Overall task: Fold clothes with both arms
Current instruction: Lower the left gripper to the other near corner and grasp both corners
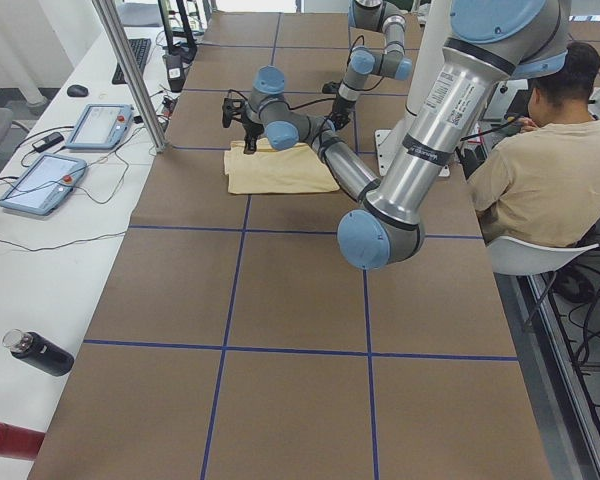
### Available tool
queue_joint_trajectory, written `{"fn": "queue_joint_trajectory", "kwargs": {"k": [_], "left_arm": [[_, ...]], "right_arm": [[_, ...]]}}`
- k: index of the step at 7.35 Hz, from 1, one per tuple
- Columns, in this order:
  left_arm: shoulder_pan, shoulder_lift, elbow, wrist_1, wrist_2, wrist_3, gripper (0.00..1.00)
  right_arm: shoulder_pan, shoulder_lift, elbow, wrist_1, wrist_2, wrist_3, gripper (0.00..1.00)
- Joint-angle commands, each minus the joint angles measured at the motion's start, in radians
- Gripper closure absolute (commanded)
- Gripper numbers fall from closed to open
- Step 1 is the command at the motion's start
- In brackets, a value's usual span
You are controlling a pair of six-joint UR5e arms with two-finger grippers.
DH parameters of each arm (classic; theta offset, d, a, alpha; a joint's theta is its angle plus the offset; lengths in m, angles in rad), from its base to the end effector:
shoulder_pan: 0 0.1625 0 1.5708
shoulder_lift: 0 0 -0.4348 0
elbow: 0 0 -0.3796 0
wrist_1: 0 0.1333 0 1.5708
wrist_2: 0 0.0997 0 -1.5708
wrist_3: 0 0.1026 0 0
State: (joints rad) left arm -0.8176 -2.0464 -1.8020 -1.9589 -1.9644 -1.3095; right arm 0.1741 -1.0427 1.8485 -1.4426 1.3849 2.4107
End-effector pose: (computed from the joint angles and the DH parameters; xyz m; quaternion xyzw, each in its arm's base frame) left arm 0.3539 -0.5148 0.2573 0.1190 0.5237 -0.1321 0.8331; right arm -0.5865 -0.2578 0.2440 -0.0682 -0.4507 0.4682 0.7569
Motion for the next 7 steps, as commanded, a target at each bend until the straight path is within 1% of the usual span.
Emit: {"fn": "queue_joint_trajectory", "kwargs": {"k": [1, 2, 3, 4, 5, 6, 7], "left_arm": [[0.162, 0.096, -0.149, -0.005, 0.100, -0.353, 0.46], [0.266, 0.154, -0.187, -0.011, 0.218, -0.460, 0.47], [0.350, 0.225, -0.198, -0.088, 0.290, -0.567, 0.47], [0.458, 0.308, -0.198, -0.177, 0.411, -0.656, 0.46], [0.483, 0.331, -0.210, -0.186, 0.430, -0.695, 0.41], [0.536, 0.333, -0.209, -0.184, 0.443, -0.755, 0.38], [0.576, 0.331, -0.207, -0.184, 0.443, -0.790, 0.38]], "right_arm": [[-0.042, -0.037, 0.049, -0.018, -0.018, 0.024, 1.00], [-0.042, -0.042, 0.051, -0.018, -0.020, 0.024, 1.00], [-0.042, -0.048, 0.054, -0.018, -0.020, 0.024, 1.00], [-0.047, -0.059, 0.058, -0.018, -0.024, 0.024, 1.00], [-0.047, -0.060, 0.057, -0.018, -0.023, 0.022, 1.00], [-0.047, -0.059, 0.058, -0.018, -0.023, 0.022, 1.00], [-0.048, -0.059, 0.058, -0.018, -0.023, 0.022, 1.00]]}}
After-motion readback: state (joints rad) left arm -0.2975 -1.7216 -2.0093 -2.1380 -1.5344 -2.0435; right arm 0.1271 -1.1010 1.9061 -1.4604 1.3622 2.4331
